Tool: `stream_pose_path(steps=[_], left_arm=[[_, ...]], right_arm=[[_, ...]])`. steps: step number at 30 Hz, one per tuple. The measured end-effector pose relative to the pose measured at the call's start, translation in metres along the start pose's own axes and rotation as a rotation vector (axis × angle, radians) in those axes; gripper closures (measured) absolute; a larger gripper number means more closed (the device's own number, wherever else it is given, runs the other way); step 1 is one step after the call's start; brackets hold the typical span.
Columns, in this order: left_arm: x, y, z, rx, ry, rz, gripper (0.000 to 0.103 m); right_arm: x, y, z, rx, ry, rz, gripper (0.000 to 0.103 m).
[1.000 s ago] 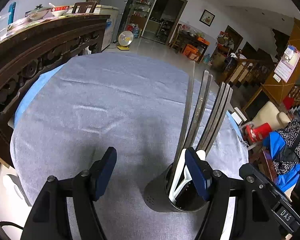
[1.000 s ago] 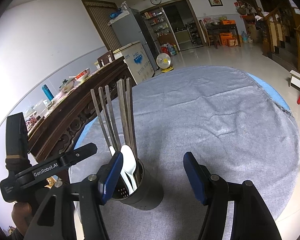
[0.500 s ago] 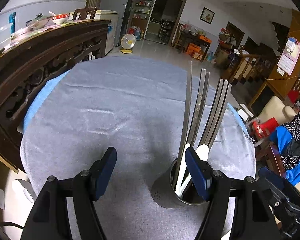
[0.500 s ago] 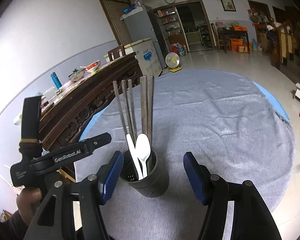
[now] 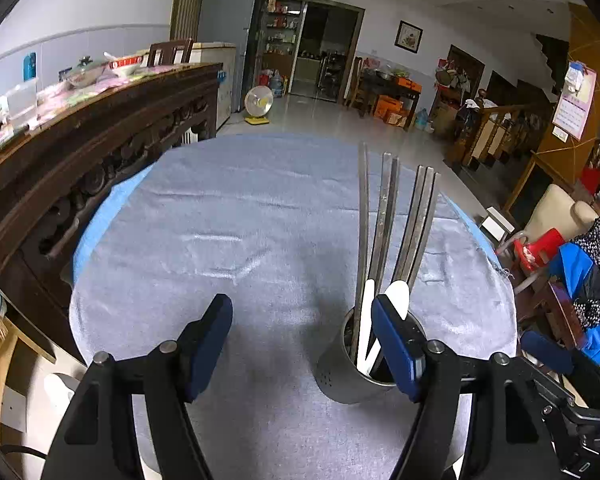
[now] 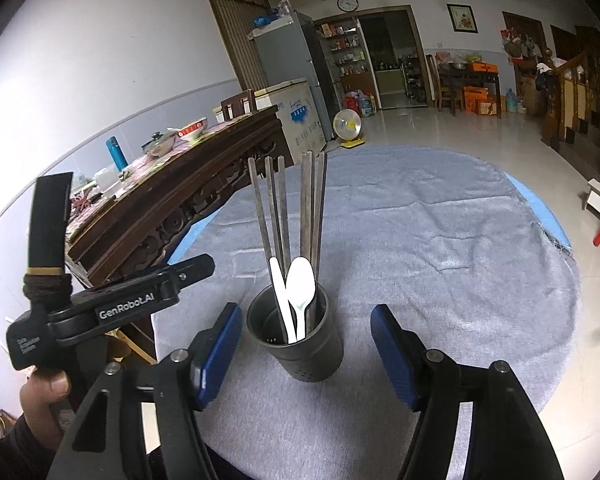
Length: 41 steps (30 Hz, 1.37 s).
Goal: Organize utensils
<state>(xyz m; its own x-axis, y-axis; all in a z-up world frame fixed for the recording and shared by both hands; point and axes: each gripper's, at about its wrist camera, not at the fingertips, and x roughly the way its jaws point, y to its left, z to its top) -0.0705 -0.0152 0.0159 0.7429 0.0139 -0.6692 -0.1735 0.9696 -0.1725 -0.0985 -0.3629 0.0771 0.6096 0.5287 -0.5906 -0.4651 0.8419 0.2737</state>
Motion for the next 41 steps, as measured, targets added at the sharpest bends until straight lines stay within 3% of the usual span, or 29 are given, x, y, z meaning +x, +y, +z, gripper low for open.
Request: stream_pose_path(steps=[9,16,25,41], left_arm=[[-0.011,-0.004,0.001,0.016,-0.016,0.024,0.024],[-0.007,-0.004,0.004,0.022,-0.026,0.033,0.013],[-0.008,-0.016,0.005,0.079,-0.051,0.046,0.010],[-0.006,-0.024,0.008,0.100,-0.032,-0.011,0.009]], right_arm=[[-0.003,0.006,-0.001,-0.023,-0.007,-0.015,0.023],[-0.004,0.007,-0.004,-0.042,-0.004,-0.030,0.023],[0.001,0.000,-0.004,-0.032,0.005,-0.048,0.023],[0.006,-0.006,-0.006,-0.029,0.018,-0.052,0.022]])
